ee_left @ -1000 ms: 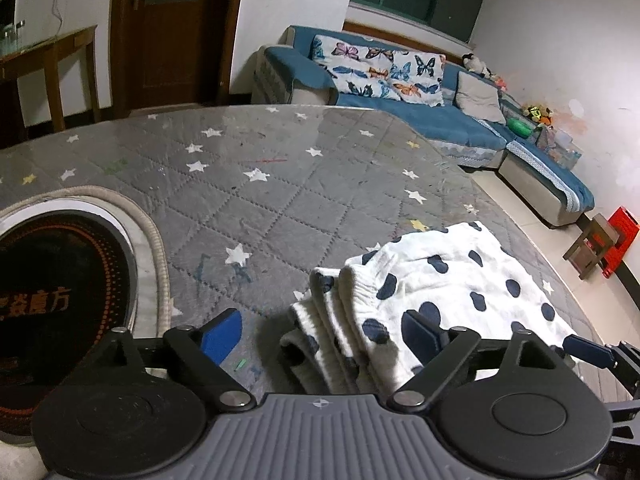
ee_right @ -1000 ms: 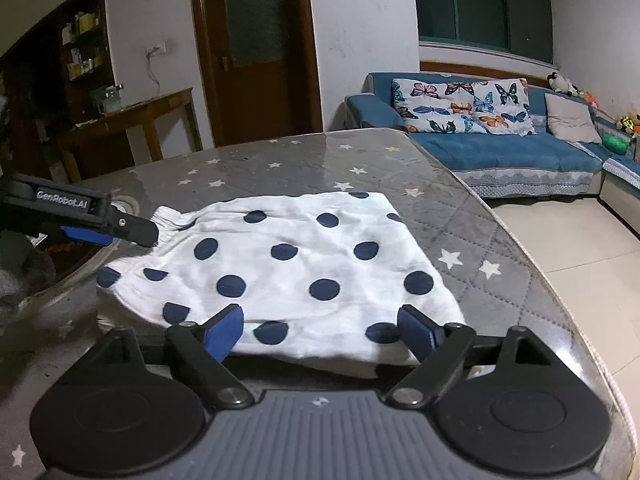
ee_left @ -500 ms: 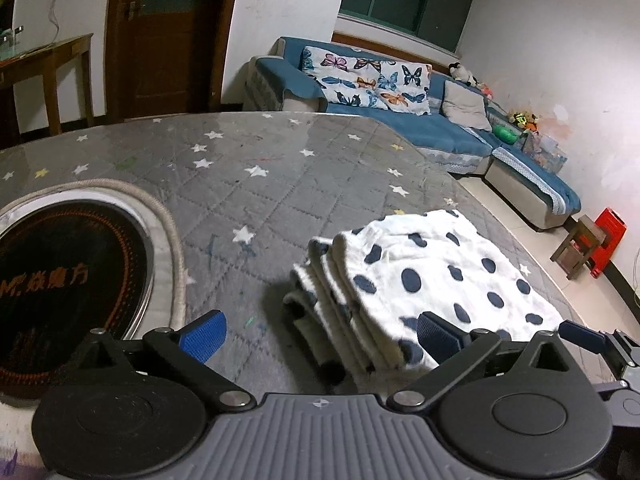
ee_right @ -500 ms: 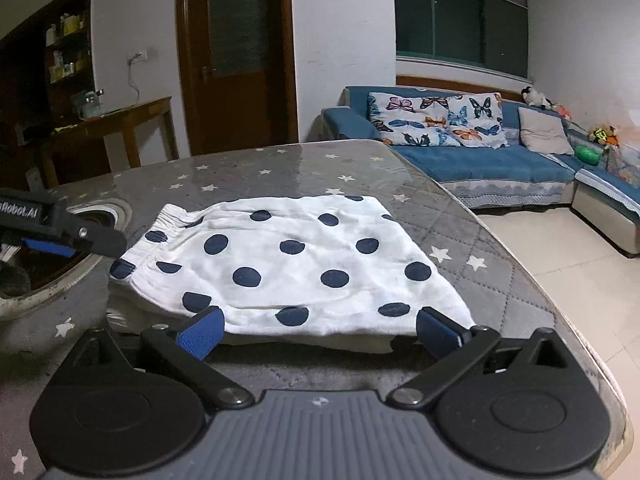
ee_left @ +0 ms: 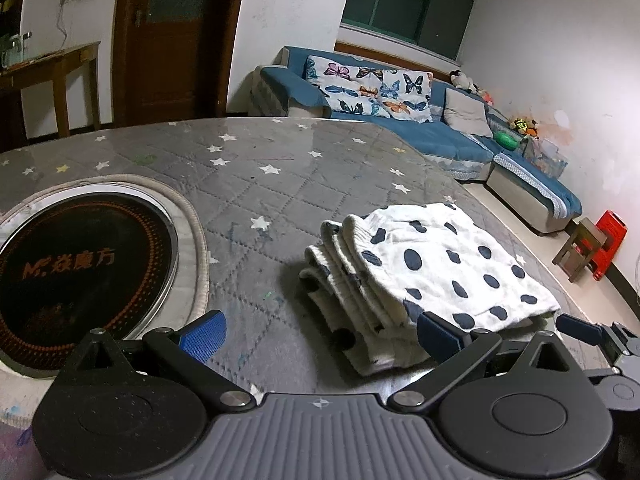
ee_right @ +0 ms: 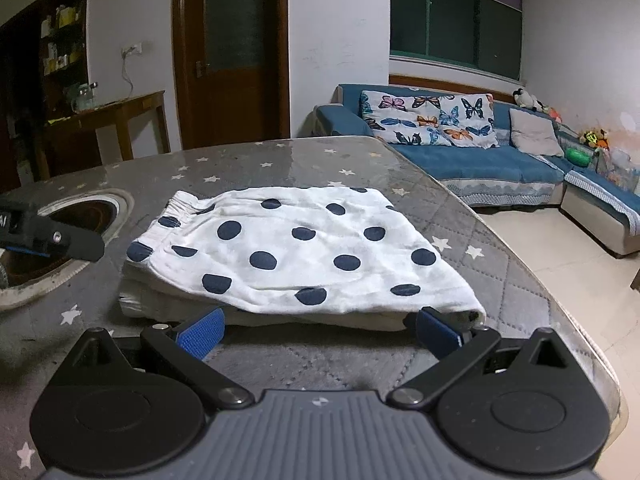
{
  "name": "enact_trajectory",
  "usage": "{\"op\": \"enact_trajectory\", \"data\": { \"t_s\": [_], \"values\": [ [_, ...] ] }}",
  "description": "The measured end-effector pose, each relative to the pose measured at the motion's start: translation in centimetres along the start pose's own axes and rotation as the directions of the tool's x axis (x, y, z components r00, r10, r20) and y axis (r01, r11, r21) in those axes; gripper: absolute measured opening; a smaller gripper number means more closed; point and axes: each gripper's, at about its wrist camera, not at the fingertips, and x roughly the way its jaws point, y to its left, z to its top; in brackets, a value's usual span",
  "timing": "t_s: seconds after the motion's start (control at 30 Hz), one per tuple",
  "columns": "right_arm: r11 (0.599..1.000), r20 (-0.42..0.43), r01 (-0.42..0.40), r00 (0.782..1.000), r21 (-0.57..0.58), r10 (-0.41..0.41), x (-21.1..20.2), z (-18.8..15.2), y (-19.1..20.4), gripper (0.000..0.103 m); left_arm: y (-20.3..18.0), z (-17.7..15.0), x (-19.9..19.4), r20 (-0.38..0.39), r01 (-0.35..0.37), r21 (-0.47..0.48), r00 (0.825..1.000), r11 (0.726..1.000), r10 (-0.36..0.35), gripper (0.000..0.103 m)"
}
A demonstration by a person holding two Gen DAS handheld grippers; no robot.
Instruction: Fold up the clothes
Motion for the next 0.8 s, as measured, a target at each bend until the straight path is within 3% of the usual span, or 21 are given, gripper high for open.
{"op": "enact_trajectory", "data": {
  "t_s": [0.8],
  "values": [
    [0.996,-0.012,0.012,1.0,0.09,-0.011,-0.4,-1.2,-0.4,0.103,-1.0,-2.1,-0.5,-0.002,0.002,0.038,1.0,0.999,-0.002,0.103]
  ]
}}
